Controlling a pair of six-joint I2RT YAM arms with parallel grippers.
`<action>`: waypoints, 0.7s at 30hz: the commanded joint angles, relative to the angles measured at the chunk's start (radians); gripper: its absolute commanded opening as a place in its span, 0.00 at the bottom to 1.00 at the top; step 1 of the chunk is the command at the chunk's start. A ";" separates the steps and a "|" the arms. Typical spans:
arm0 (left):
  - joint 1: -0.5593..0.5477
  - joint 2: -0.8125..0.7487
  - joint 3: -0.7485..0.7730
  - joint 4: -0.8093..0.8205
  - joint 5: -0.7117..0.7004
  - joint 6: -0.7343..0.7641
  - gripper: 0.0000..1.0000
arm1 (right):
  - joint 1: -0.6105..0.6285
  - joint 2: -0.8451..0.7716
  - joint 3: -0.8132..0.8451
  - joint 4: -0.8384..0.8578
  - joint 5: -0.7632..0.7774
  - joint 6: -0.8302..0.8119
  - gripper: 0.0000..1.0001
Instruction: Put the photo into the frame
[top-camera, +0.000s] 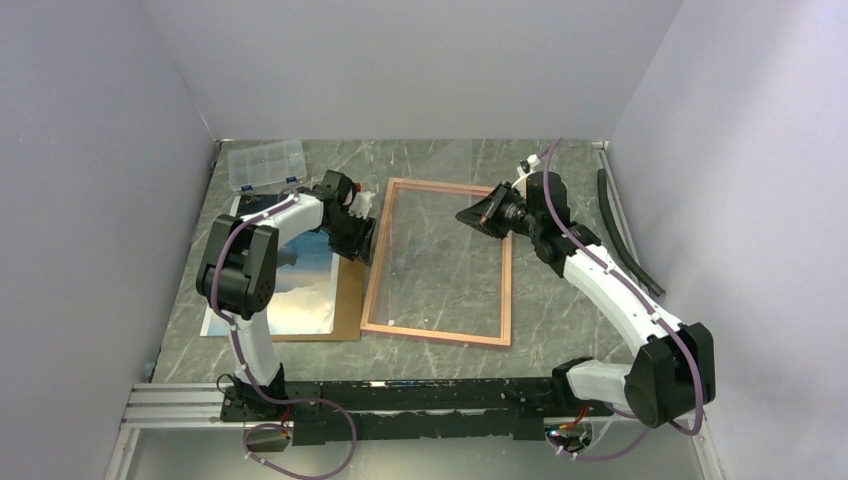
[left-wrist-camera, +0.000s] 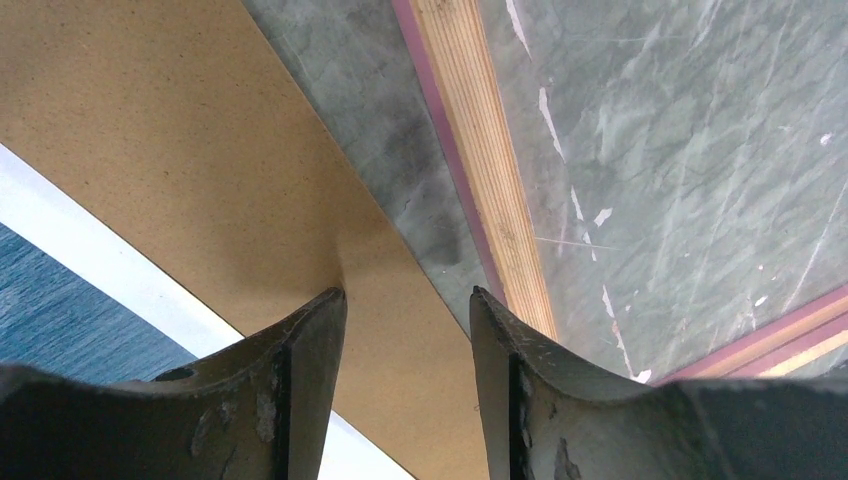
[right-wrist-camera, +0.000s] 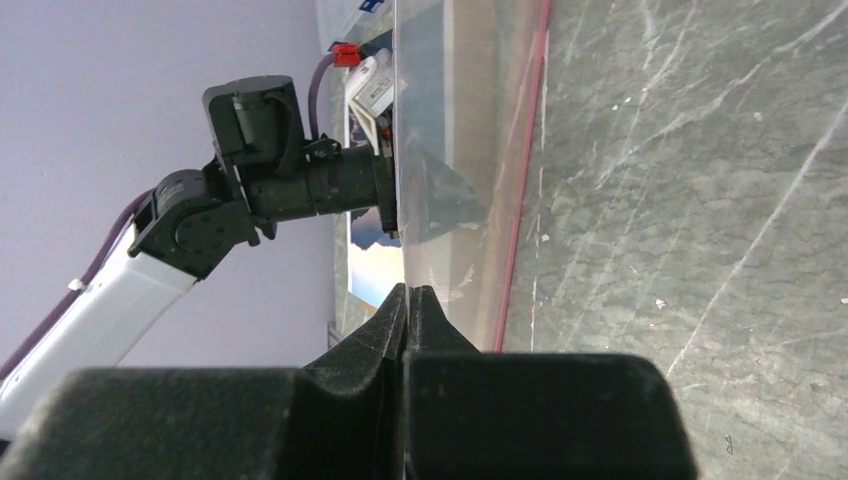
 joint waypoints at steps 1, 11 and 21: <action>-0.009 0.010 -0.038 0.021 0.049 -0.012 0.54 | 0.010 0.002 0.002 0.119 -0.045 0.032 0.00; -0.009 0.011 -0.042 0.024 0.053 -0.017 0.52 | 0.015 0.003 -0.038 0.134 -0.037 0.017 0.00; -0.009 -0.004 -0.041 0.019 0.049 -0.014 0.51 | 0.014 -0.029 -0.092 0.071 0.028 -0.073 0.00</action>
